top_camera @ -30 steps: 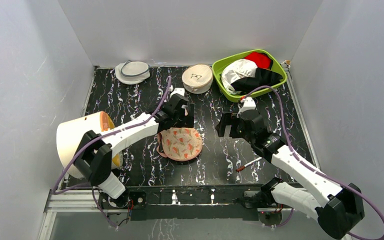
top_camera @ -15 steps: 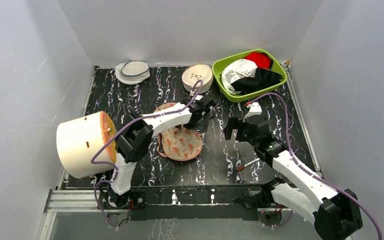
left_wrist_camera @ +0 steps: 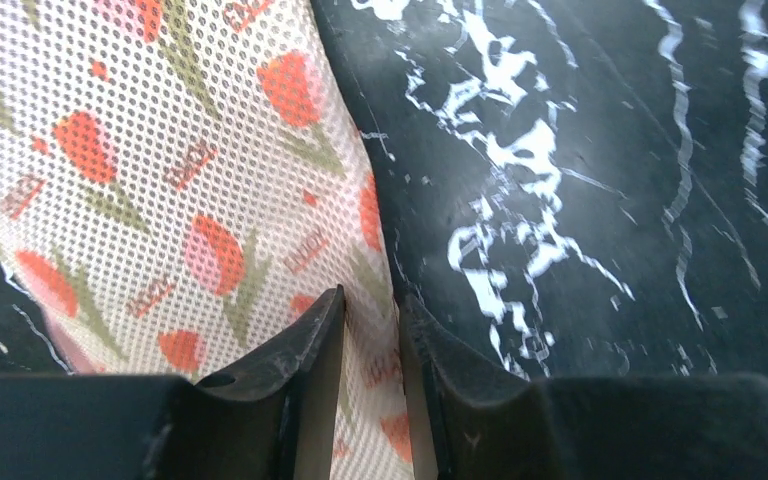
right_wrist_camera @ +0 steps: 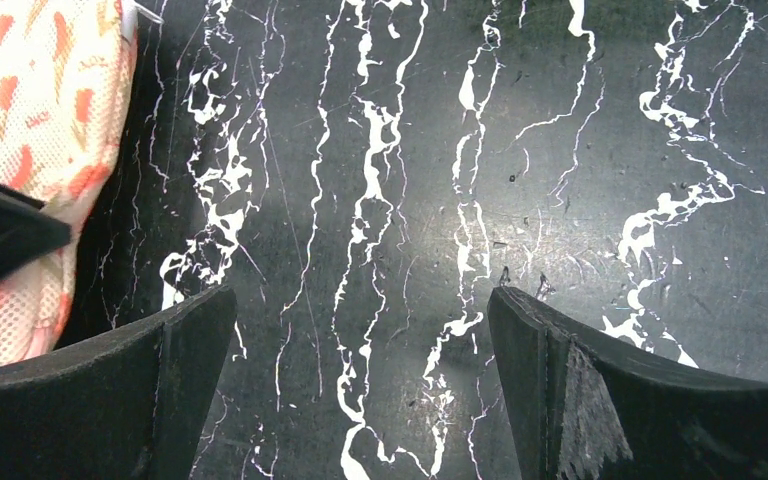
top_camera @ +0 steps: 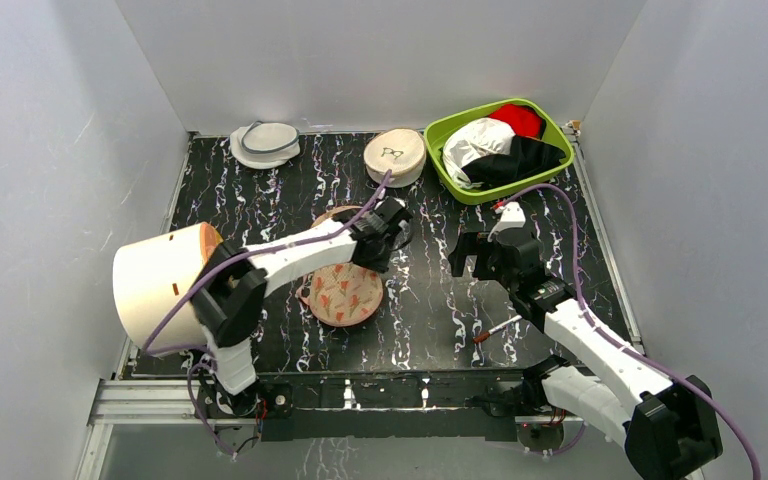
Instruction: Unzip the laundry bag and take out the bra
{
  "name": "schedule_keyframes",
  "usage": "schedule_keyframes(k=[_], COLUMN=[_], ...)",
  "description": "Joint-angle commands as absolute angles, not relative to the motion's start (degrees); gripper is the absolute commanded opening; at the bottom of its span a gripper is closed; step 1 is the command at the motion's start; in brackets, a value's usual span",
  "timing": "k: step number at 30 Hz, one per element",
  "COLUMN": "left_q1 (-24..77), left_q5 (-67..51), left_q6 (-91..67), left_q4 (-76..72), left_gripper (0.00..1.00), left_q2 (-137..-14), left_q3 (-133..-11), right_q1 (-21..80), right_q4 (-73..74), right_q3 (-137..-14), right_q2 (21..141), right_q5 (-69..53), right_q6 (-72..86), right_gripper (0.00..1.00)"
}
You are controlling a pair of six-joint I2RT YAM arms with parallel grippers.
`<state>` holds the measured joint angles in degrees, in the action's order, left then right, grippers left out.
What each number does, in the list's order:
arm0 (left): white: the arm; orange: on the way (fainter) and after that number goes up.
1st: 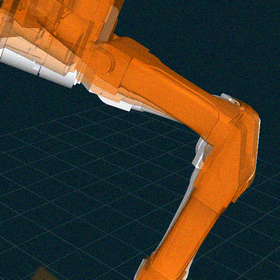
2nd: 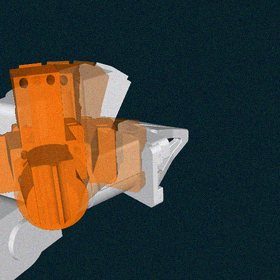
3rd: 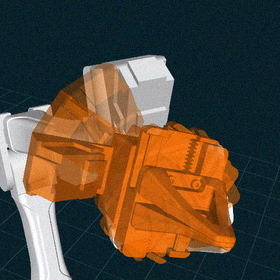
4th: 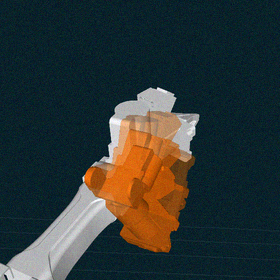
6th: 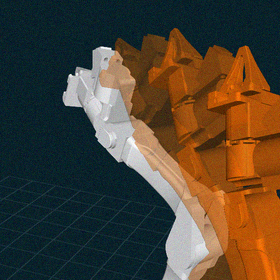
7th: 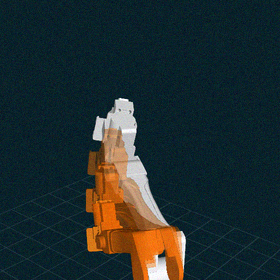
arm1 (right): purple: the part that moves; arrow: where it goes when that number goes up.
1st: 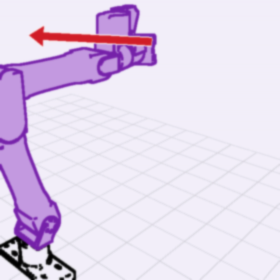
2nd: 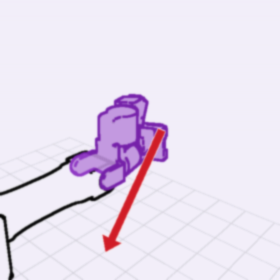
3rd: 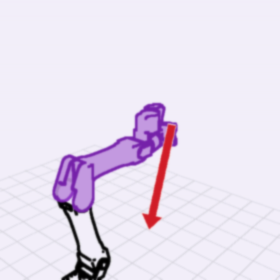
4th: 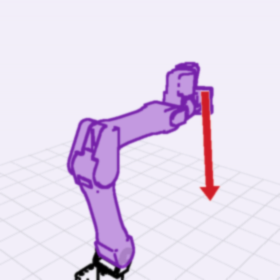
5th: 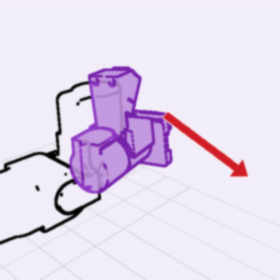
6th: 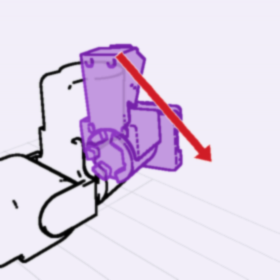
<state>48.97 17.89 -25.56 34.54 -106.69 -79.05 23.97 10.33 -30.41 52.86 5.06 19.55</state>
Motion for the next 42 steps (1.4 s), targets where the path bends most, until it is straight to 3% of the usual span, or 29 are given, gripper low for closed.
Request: schedule_keyframes(k=[1,7,10,11,13,16,21,25,28,33,40,42], left_q1=[49.3,49.2,49.3,49.3,49.3,49.2,49.3,49.3,49.3,49.3,49.3,49.3], left_q5=[11.9,4.8,4.2,5.6,8.8,14.6,20.5,21.6,28.9,34.5,24.1,19.1], left_q6=[-17.7,-12.8,-10.8,-10.7,-11.1,-13.9,-16.6,-15.4,-13.5,-9.7,-2.1,1.9], left_q4=[25.6,19.4,18.4,18.9,20.8,25.1,27.6,25.8,28.1,29.3,23.3,20.5], left_gripper=[0.25,0.19,0.22,0.31,0.63,0.84,0.97,0.98,0.93,0.57,0.05,0.0], left_q2=[-94.1,-83.9,-80.9,-80.8,-82.8,-88.8,-98.8,-104.8,-110.5,-115.5,-107.4,-103.9], left_q3=[-72.0,-64.7,-62.6,-62.7,-64.6,-69.1,-74.7,-78.6,-83.3,-85.9,-79.7,-76.7], right_q1=[23.7,23.7,23.7,23.7,23.6,23.6,23.6,23.6,23.6,23.6,23.6,23.6], right_q4=[6.1,5.6,5.2,5.2,5.2,5.1,5.2,5.1,5.2,5.2,5.2,5.1], right_q3=[-30.6,-30.4,-30.4,-30.3,-30.4,-30.4,-30.3,-29.8,-29.8,-29.7,-30.2,-30.2], right_q2=[52.6,52.9,53.4,53.6,54.0,54.0,52.6,51.0,50.4,49.9,51.9,52.1], right_q5=[3.8,2.6,2.3,2.2,2.0,2.0,2.7,3.0,3.2,3.4,2.3,2.1], right_q6=[18.6,18.2,18.2,18.1,18.1,18.1,18.1,18.0,18.1,18.0,17.8,17.8], right_gripper=[0.98,0.98,0.98,0.98,0.98,0.98,0.98,0.98,0.98,0.98,0.98,0.98])
